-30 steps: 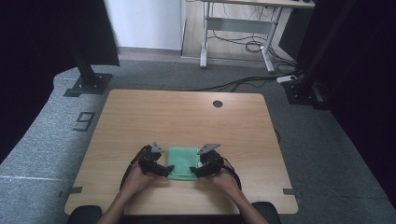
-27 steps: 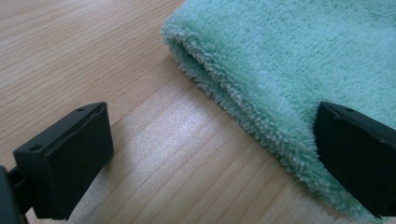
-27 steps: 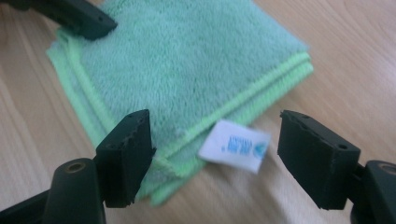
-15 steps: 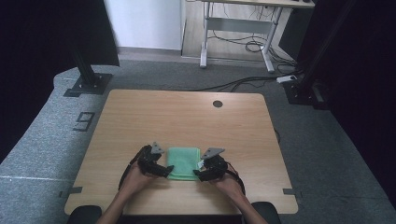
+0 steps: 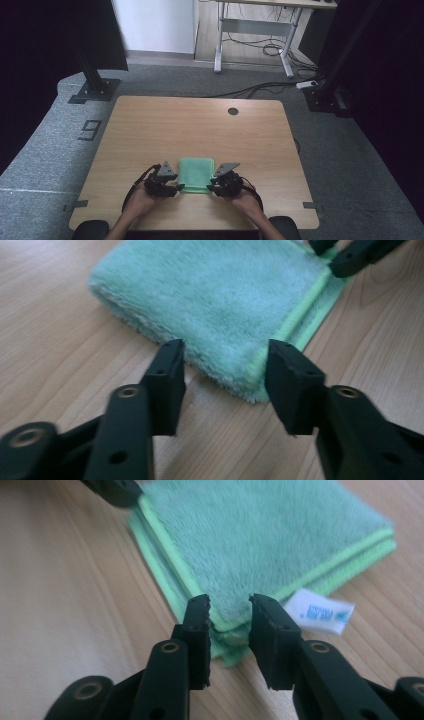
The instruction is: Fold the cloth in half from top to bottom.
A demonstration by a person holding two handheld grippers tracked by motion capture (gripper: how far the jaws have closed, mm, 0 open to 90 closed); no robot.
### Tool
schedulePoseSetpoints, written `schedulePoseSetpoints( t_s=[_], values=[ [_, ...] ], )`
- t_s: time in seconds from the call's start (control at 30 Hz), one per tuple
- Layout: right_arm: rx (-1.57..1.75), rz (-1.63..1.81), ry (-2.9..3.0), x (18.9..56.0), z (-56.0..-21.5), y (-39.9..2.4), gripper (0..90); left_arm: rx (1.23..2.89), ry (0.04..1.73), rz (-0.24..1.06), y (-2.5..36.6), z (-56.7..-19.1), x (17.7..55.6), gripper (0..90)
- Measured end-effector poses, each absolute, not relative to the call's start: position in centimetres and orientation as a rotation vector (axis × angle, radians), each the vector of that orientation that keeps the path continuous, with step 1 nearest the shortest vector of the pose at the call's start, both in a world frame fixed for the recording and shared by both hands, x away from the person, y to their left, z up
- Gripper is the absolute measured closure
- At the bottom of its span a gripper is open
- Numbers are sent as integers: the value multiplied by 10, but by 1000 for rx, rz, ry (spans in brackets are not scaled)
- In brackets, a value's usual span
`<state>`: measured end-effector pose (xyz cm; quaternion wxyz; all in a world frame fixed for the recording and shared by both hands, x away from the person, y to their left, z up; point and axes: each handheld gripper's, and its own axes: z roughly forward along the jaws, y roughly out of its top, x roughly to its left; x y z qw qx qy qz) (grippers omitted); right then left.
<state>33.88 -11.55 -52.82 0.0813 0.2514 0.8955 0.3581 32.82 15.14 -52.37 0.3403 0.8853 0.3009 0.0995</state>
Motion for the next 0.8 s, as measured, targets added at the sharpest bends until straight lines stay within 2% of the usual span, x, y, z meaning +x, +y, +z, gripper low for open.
schedulePoseSetpoints(
  t_s=[0.1, 0.17, 0.27, 0.6, 0.8],
  values=[
    [736, 1044, 2679, 338, -534, -114, 758, 2332, 764, 249, 148, -526, 328, 635],
    [720, 1048, 2679, 337, -533, -114, 842, 2348, 757, 234, 146, -526, 328, 725],
    [700, 1061, 2654, 334, -528, -114, 873, 2350, 755, 241, 144, -523, 328, 845],
    [701, 1147, 2628, 330, -507, -119, 878, 2304, 730, 234, 148, -501, 320, 874],
    [689, 1128, 2671, 322, -511, -119, 877, 2366, 722, 213, 142, -509, 317, 869]
  ],
)
